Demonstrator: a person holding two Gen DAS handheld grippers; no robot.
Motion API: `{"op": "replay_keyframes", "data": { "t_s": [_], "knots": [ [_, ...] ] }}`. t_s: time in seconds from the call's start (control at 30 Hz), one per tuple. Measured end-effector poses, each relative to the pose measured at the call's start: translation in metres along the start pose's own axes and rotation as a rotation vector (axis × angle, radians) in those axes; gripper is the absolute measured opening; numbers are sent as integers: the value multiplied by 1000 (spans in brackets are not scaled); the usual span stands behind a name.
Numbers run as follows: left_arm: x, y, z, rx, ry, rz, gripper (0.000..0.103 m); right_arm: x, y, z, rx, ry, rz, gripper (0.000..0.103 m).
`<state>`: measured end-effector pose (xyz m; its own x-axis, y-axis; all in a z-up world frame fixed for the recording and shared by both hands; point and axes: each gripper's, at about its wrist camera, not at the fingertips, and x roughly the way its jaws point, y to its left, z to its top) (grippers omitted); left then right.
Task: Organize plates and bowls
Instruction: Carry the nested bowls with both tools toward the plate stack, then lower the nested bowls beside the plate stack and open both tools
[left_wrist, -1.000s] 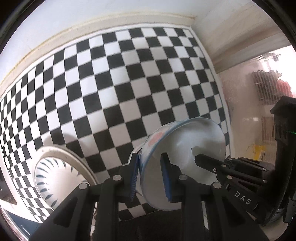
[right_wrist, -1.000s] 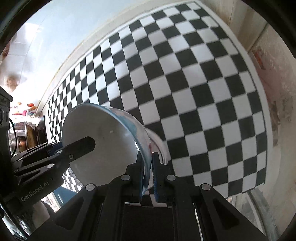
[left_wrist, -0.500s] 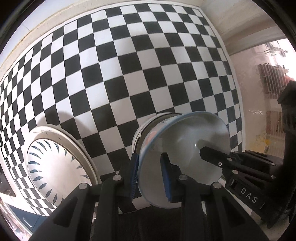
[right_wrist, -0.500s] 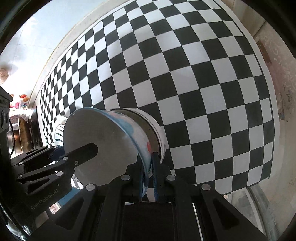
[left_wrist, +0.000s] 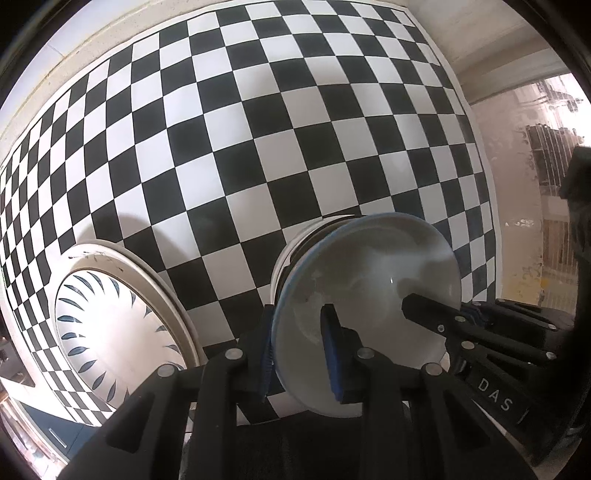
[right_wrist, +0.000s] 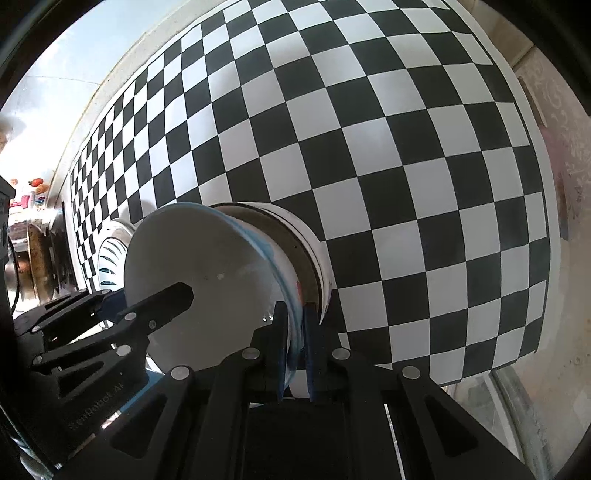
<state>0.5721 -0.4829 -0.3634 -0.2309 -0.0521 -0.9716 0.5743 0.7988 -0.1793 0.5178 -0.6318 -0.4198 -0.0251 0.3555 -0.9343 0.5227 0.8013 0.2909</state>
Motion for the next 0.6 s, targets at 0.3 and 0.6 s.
{"op": "replay_keyframes", "data": {
  "t_s": [0.3,0.6],
  "knots": [
    [1,5,-4,-19,1,0,22,-6,4,1,-16,-12,-32,11],
    [-11,8,-11,-24,-31,15,22,-16,2,-3,-39,-35,-29,16]
  ]
}}
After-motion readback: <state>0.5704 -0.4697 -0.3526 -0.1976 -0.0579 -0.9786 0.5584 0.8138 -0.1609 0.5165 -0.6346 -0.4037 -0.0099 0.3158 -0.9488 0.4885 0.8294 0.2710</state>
